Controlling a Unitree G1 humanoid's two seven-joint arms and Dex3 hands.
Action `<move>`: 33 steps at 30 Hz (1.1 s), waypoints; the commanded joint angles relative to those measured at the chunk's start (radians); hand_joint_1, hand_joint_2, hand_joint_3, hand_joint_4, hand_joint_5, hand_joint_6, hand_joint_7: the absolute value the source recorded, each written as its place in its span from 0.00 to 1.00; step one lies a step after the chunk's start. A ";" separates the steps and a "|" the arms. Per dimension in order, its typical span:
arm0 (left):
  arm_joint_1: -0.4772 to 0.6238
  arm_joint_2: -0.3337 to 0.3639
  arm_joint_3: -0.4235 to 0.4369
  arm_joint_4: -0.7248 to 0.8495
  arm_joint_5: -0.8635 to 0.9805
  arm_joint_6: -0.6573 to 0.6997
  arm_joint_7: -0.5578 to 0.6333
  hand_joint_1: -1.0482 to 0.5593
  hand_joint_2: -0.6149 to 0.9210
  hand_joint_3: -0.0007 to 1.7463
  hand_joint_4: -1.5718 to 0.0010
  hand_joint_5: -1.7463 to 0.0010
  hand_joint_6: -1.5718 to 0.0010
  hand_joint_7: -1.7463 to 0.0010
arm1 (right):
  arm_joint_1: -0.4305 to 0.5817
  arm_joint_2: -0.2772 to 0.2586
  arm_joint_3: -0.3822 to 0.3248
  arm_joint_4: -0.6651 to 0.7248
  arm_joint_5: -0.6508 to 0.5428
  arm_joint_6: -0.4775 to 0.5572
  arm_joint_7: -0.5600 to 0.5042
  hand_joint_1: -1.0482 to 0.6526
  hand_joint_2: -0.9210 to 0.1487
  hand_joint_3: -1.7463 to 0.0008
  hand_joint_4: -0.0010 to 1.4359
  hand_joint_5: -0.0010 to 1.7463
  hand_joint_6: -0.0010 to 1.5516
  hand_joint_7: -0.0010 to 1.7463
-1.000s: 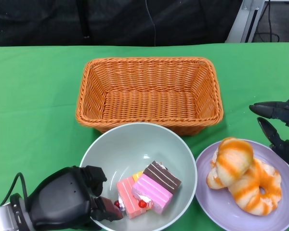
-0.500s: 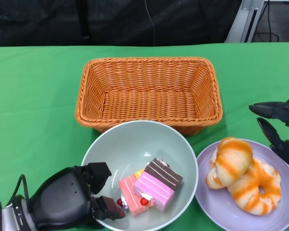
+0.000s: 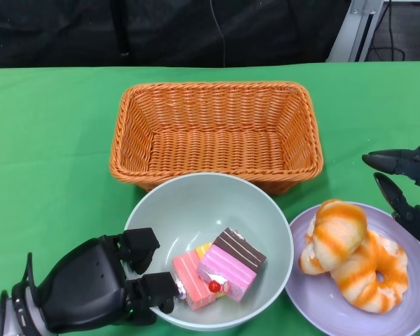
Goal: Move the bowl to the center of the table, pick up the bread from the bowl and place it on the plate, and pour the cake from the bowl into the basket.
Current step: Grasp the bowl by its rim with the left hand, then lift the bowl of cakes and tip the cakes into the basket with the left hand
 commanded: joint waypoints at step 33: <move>0.032 0.065 0.041 -0.070 -0.030 -0.052 0.142 0.47 1.00 0.11 0.61 0.00 0.54 0.36 | -0.020 -0.007 -0.023 0.043 0.020 -0.039 0.002 0.50 0.00 0.85 0.54 0.50 0.61 0.17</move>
